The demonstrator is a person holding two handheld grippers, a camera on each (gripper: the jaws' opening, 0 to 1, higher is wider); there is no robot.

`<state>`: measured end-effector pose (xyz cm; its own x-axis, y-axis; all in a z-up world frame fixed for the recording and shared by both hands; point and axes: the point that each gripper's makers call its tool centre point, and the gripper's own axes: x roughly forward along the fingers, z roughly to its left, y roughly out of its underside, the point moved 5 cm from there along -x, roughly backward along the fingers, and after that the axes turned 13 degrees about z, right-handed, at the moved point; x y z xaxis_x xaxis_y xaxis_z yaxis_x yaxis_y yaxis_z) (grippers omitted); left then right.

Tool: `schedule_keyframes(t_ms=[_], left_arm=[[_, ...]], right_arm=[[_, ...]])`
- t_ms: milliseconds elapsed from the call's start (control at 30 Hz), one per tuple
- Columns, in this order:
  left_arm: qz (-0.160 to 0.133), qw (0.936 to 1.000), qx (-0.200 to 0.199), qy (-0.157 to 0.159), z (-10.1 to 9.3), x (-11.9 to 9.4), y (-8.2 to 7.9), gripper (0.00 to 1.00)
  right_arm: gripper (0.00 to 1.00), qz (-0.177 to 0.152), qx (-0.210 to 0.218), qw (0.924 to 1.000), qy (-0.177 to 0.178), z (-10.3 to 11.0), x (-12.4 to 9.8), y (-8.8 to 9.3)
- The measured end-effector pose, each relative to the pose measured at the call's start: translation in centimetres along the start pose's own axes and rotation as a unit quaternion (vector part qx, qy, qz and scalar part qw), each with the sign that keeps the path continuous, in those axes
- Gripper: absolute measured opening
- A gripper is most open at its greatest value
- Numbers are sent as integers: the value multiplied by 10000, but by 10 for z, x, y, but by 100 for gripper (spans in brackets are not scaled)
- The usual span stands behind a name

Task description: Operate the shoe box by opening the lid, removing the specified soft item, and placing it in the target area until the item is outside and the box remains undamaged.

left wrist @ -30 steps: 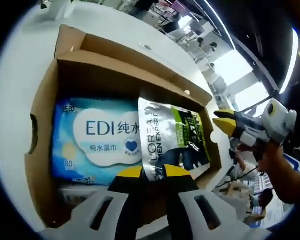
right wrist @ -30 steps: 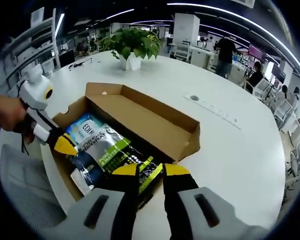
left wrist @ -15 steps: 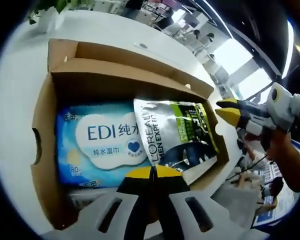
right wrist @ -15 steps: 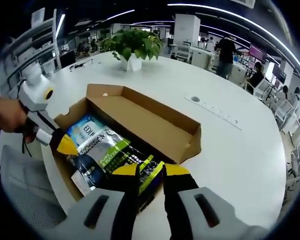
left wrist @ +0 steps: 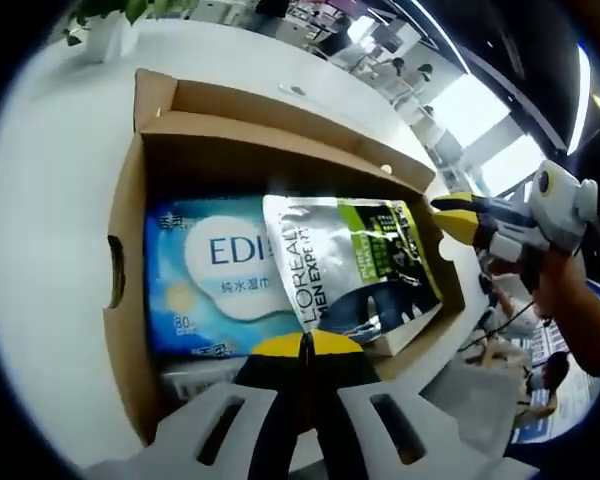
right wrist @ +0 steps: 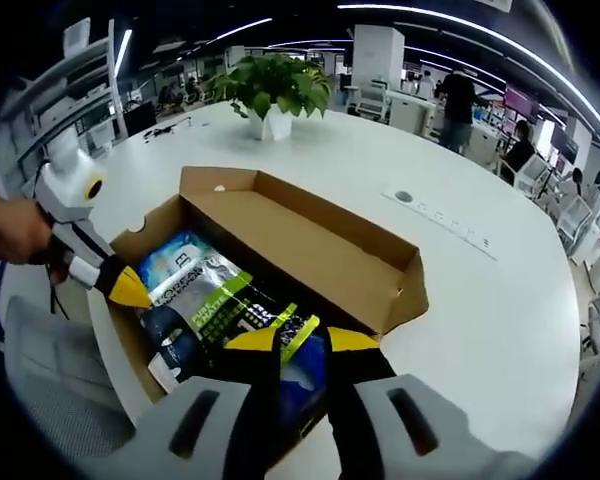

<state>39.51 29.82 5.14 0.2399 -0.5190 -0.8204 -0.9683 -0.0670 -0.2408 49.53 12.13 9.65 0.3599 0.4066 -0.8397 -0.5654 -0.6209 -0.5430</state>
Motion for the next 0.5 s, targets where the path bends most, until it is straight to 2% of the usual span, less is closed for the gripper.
schedule_keyframes(t_ms=[133, 200, 333, 433, 500], left_arm=[[-2, 10000, -22, 15, 2, 1, 0, 0], [0, 10000, -15, 15, 2, 1, 0, 0], [15, 10000, 16, 17, 2, 2, 0, 0], [17, 10000, 21, 24, 2, 2, 0, 0], [16, 10000, 19, 33, 2, 2, -1, 0]], right_arm=[[15, 51, 226, 9995, -222, 3, 9, -2], [14, 109, 200, 9995, -197, 1, 13, -2], [13, 201, 437, 9985, -267, -5, 20, -1], [13, 252, 855, 9949, -482, -6, 25, -1], [12, 294, 971, 9934, -541, -10, 29, -1]])
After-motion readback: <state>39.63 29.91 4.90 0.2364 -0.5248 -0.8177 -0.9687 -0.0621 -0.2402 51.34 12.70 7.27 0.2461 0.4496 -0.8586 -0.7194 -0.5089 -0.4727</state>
